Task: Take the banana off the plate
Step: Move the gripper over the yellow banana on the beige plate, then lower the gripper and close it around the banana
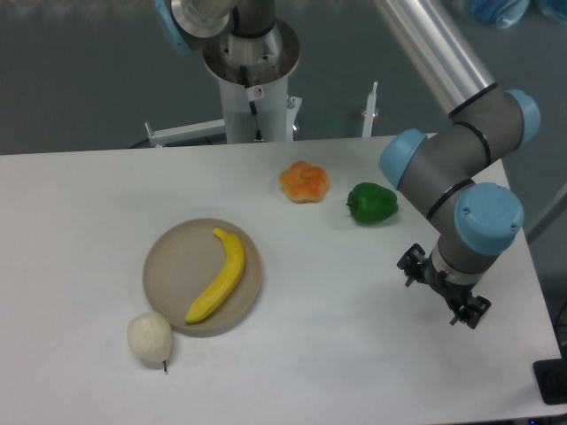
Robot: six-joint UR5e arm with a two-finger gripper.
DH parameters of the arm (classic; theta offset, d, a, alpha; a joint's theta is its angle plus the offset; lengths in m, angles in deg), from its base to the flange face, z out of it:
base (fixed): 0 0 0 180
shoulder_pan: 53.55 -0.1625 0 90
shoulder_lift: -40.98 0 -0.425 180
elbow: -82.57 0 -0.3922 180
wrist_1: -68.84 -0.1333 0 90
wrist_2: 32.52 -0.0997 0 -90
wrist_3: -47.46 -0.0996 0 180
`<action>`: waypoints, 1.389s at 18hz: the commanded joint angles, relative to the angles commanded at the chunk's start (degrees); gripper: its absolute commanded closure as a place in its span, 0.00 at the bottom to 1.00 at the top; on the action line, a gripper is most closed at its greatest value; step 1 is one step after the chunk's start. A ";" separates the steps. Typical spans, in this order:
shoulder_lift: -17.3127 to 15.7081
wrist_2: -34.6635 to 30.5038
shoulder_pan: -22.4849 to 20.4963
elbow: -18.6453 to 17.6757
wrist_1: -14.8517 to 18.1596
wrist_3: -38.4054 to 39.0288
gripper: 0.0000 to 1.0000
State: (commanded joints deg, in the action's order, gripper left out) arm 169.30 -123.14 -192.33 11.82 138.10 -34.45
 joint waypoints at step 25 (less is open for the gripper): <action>-10.20 1.41 26.54 -22.40 -13.70 39.71 0.00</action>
State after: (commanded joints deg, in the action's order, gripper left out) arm 159.10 -121.73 -165.79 -10.59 124.39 5.27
